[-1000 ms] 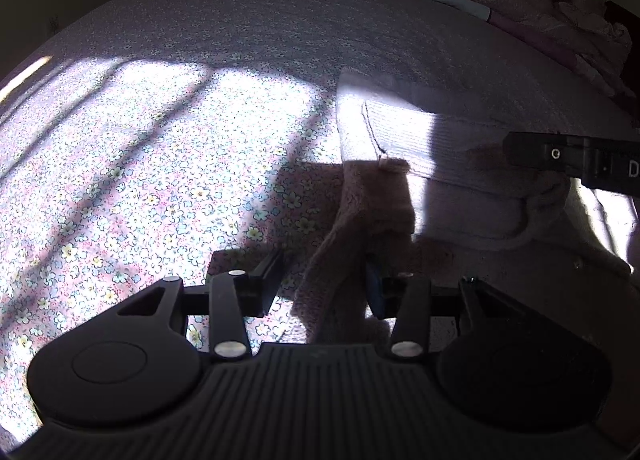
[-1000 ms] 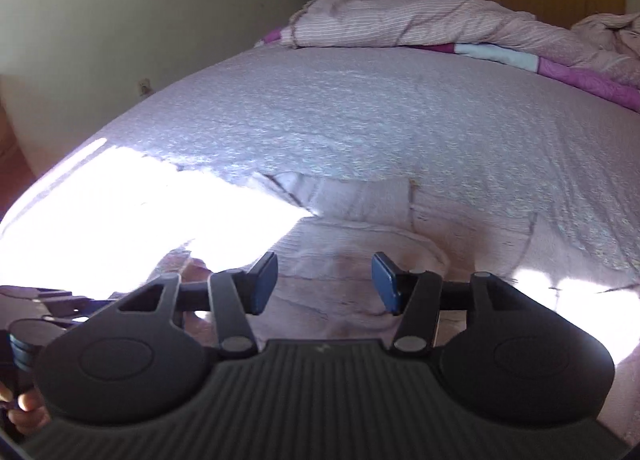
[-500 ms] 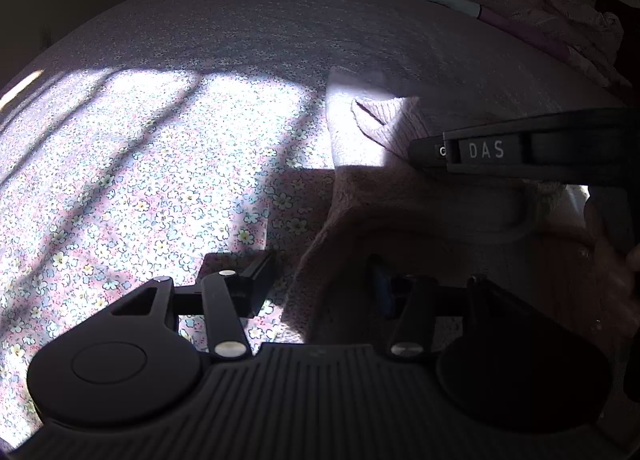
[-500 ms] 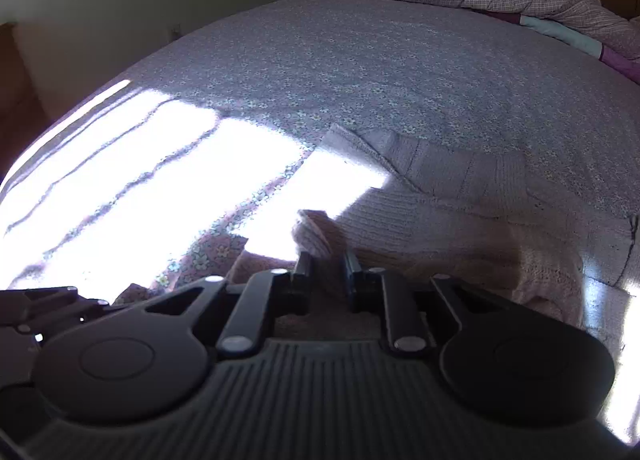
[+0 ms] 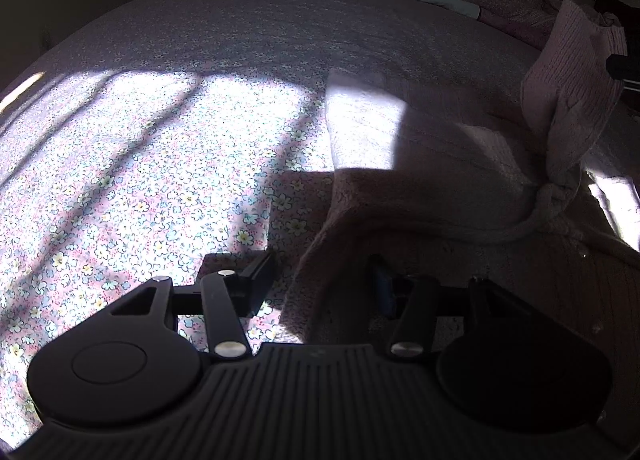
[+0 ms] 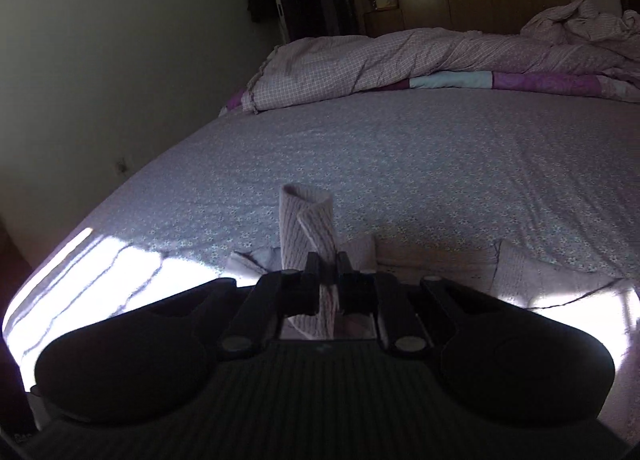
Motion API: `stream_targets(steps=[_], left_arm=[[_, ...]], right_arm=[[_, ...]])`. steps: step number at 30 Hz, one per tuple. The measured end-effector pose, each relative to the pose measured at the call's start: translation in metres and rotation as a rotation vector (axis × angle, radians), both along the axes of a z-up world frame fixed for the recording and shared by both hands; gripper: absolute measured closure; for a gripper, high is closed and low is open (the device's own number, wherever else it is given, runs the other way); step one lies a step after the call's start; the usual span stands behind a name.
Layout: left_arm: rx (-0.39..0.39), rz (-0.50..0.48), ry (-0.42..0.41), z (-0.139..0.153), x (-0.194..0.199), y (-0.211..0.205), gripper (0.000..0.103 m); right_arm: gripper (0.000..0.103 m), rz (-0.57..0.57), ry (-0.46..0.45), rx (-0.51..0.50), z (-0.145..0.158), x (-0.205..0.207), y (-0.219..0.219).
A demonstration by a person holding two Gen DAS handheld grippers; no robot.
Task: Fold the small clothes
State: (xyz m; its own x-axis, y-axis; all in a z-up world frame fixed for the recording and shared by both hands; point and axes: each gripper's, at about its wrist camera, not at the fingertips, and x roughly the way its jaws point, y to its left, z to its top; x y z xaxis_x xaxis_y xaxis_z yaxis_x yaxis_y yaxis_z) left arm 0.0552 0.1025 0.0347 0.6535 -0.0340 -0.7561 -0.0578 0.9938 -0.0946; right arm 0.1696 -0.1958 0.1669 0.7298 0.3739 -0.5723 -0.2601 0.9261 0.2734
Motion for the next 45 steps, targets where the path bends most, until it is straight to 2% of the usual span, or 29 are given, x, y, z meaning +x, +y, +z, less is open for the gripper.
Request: stream_targets(steps=[5, 9, 15, 19, 23, 32, 37, 42, 45], left_arm=[[0.006, 0.000, 0.002, 0.000, 0.001, -0.001, 0.043], [0.022, -0.003, 0.002, -0.002, 0.002, -0.003, 0.043], [0.046, -0.003, 0.005, -0.003, 0.005, -0.009, 0.042], [0.061, -0.007, 0.008, -0.005, 0.008, -0.013, 0.040], [0.072, -0.008, 0.010, -0.006, 0.010, -0.016, 0.039], [0.076, -0.010, 0.016, -0.005, 0.008, -0.016, 0.039], [0.048, -0.010, 0.010, 0.000, -0.002, -0.010, 0.039], [0.055, -0.013, 0.014, 0.000, -0.009, -0.009, 0.039], [0.069, -0.021, 0.027, 0.000, -0.012, -0.011, 0.039]], right_arm=[[0.092, -0.125, -0.020, 0.022, 0.002, -0.013, -0.055], [0.092, -0.208, -0.019, 0.057, -0.011, -0.026, -0.097], [0.092, -0.386, 0.089, 0.050, -0.057, -0.036, -0.147], [0.091, -0.439, 0.211, 0.083, -0.094, -0.042, -0.168], [0.088, -0.449, 0.310, 0.099, -0.114, -0.050, -0.174], [0.087, -0.472, 0.267, 0.033, -0.097, -0.070, -0.170], [0.086, -0.474, 0.213, 0.080, -0.087, -0.078, -0.168], [0.086, -0.444, 0.187, 0.087, -0.090, -0.063, -0.161], [0.087, -0.436, 0.222, 0.066, -0.101, -0.047, -0.157]])
